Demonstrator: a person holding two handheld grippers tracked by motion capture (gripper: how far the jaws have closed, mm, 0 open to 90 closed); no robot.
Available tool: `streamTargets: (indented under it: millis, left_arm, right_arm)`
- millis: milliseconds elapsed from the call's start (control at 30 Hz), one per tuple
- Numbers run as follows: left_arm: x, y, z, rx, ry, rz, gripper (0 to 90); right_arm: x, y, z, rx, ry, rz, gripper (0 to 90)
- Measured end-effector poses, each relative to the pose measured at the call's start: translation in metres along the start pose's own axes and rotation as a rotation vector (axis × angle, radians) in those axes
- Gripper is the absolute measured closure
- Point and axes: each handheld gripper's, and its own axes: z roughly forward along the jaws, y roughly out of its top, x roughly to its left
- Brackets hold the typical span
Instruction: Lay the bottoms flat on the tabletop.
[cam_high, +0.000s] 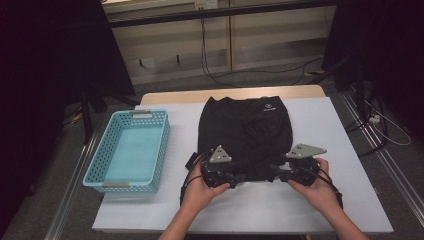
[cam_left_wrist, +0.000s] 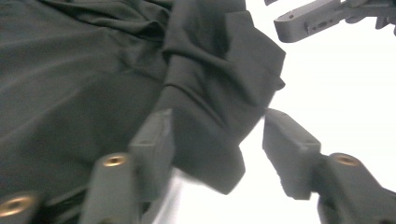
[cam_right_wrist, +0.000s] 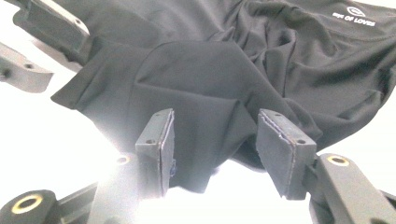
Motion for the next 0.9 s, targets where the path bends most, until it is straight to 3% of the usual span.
streamTargets:
  millis: [200,267,433,567,700,900]
  left_arm:
    - [-0.006,-0.004,0.017,0.041,-0.008,-0.006,57.4]
    - [-0.007,-0.006,0.023,0.073,0.012,-0.01,66.1]
    - [-0.004,-0.005,0.027,0.077,0.01,-0.066,85.3]
    - [-0.001,-0.004,0.023,0.061,-0.017,-0.104,86.8]
    - [0.002,0.002,0.011,0.015,-0.033,-0.137,87.5]
    - [0.01,0.004,-0.003,-0.019,-0.031,-0.194,87.8]
  right_arm:
    - [0.001,-0.013,-0.005,0.006,0.0,0.019,44.8]
    - [0.001,-0.018,-0.002,0.025,-0.001,0.017,44.2]
    - [0.001,-0.022,-0.001,0.034,-0.005,0.019,44.0]
    - [0.0,-0.025,0.002,0.05,0.001,0.018,43.8]
    - [0.003,-0.027,0.004,0.059,0.014,0.012,43.1]
    - [0.008,-0.025,0.01,0.07,0.035,-0.004,42.7]
